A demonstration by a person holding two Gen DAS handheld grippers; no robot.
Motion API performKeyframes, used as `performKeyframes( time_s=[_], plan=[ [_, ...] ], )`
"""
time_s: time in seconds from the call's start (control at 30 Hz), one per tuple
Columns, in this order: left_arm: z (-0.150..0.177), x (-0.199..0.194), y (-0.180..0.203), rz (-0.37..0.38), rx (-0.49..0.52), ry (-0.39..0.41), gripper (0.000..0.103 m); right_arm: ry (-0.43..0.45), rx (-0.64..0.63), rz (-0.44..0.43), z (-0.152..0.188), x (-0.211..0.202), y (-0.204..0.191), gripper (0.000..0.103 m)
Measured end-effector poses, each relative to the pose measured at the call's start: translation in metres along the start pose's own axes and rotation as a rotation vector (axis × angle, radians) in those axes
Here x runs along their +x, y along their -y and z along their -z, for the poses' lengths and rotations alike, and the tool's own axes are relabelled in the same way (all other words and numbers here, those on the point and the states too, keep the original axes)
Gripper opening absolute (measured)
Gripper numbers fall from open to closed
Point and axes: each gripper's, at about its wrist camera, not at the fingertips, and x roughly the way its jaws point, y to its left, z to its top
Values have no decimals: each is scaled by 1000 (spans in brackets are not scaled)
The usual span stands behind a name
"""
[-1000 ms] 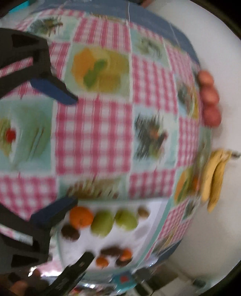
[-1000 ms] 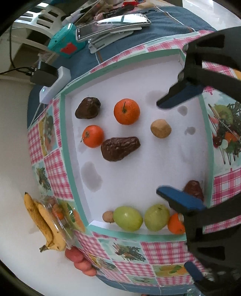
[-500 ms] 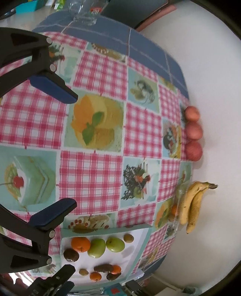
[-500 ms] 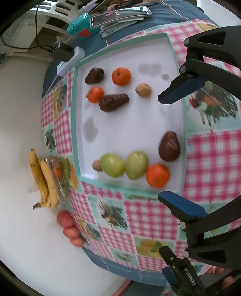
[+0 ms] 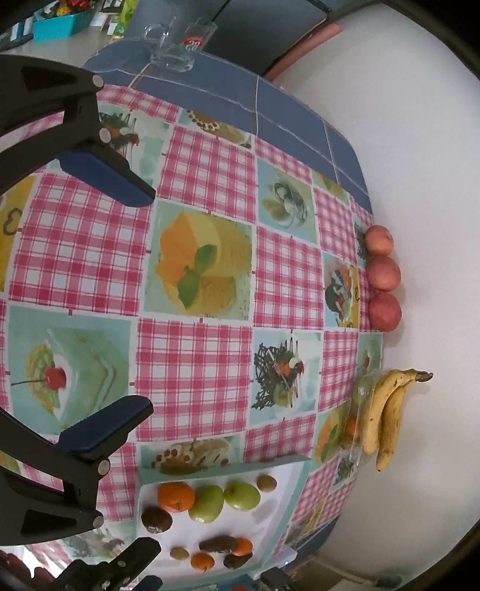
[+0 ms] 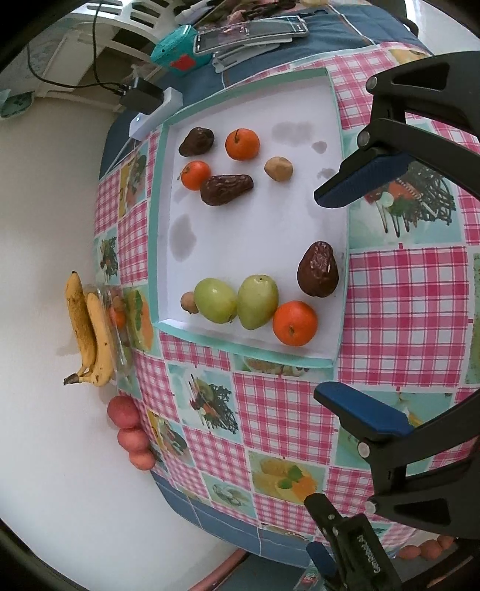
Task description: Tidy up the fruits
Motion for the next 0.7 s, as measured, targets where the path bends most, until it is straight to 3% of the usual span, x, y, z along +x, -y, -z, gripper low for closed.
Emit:
performKeyframes(
  time_s=[0.7],
  plan=[
    [-1, -3, 1, 13, -4, 2, 103, 5, -15, 1, 0, -1, -3, 95]
  ],
)
